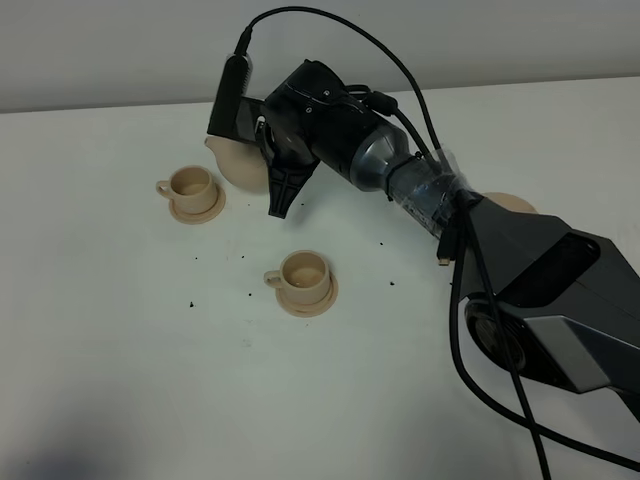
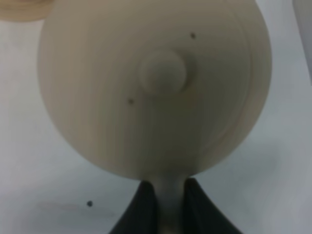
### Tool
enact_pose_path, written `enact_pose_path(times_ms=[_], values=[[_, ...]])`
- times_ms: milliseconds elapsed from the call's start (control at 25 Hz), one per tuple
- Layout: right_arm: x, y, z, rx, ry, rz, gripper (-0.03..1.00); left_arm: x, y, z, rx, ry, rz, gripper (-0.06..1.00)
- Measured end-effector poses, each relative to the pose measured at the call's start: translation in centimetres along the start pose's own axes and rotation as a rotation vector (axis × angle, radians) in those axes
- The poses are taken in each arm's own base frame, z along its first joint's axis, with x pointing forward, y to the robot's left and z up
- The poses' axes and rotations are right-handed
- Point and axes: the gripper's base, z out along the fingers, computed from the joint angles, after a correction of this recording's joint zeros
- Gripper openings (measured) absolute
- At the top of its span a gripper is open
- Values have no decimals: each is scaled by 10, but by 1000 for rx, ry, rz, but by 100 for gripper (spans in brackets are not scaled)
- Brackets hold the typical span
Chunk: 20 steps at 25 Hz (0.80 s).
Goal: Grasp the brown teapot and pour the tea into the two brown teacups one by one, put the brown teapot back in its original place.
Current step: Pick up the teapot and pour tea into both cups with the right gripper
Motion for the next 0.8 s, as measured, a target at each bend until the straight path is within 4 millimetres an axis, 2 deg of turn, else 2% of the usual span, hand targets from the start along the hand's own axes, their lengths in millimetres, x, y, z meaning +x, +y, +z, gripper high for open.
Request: enact_pose_path(times_ms=[800], values=[[-11,7,-5,84,14,-173,12,0,0,0,0,0,0,38]])
